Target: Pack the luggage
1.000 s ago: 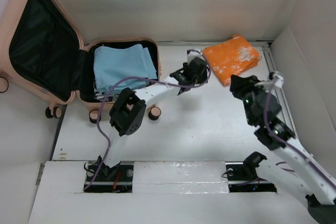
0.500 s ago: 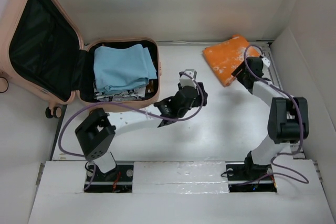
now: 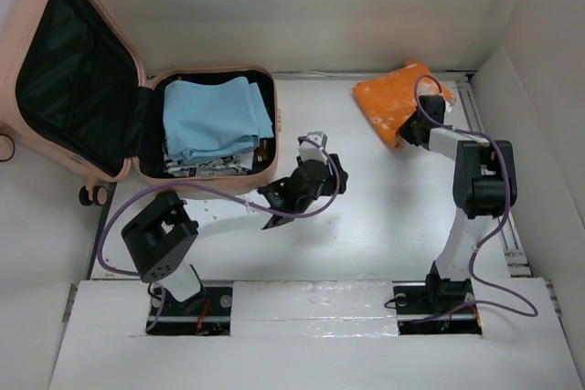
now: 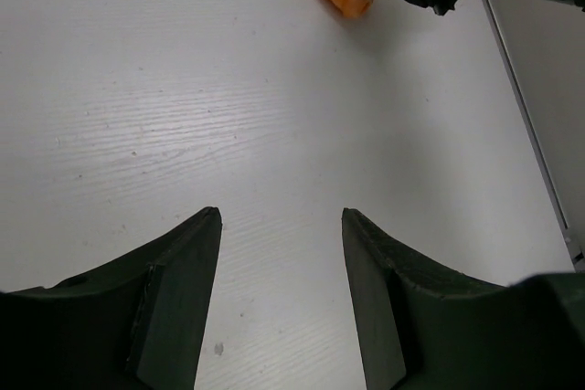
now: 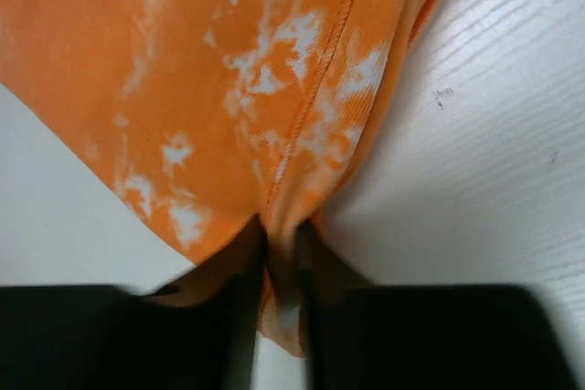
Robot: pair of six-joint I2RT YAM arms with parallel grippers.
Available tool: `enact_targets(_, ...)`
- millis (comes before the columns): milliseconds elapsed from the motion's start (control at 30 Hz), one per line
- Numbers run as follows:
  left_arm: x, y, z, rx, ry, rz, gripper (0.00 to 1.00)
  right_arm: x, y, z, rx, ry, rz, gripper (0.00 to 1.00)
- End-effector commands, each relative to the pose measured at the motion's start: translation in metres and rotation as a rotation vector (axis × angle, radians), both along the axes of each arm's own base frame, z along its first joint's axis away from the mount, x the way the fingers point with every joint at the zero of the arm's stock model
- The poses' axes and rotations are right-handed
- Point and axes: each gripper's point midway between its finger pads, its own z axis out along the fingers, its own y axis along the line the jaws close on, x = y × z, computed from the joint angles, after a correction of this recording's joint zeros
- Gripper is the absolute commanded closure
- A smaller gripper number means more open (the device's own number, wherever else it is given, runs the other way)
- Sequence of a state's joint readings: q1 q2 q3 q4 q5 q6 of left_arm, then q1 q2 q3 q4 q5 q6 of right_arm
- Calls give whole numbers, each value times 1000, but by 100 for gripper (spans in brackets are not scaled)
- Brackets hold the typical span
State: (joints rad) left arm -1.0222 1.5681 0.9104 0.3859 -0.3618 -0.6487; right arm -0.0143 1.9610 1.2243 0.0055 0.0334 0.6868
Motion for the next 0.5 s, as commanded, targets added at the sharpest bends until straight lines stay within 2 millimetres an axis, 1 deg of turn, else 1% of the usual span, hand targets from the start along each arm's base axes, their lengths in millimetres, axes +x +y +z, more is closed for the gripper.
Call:
enact_targets(0,18,-4,14,-51,15,26,50,16,10,21,1,-65,13,87)
enact_targets(33,25,-10,24,-60,3,38,50,12,17,20,1,-61,25,93)
enact_targets(100,31,-12,14,-15,21,59,47,2,26,17,-16,-48,60,99)
enact_targets(133,36,-21,28,-42,15,62,47,-3,31,27,-32,-66,86,100)
enact_targets(167,40,-25,27,-51,35,55,47,-10,37,28,-40,-65,105,100)
enact_targets(200,48,-27,16,-39,59,63,45,-26,49,16,-48,-41,140,100)
enact_targets(233,50,-29,11,-35,86,62,45,-31,55,26,-54,-68,160,100)
enact_targets(267,57,-37,20,-70,91,53,45,-38,64,26,-52,-72,197,100)
enact_targets(300,63,-39,8,-81,134,42,45,-55,72,15,-62,-43,226,100)
enact_targets(333,66,-39,3,-91,148,45,45,-63,71,15,-62,-39,226,100)
enact_targets(367,71,-38,0,-106,160,53,45,-72,77,25,-50,-59,248,100)
enact_targets(400,73,-40,-3,-128,182,39,45,-75,81,29,-32,-93,268,100)
enact_targets(433,82,-36,-12,-146,211,58,45,-91,86,19,3,-70,292,100)
enact_targets(467,85,-36,-16,-160,225,54,45,-97,88,26,15,-86,306,100)
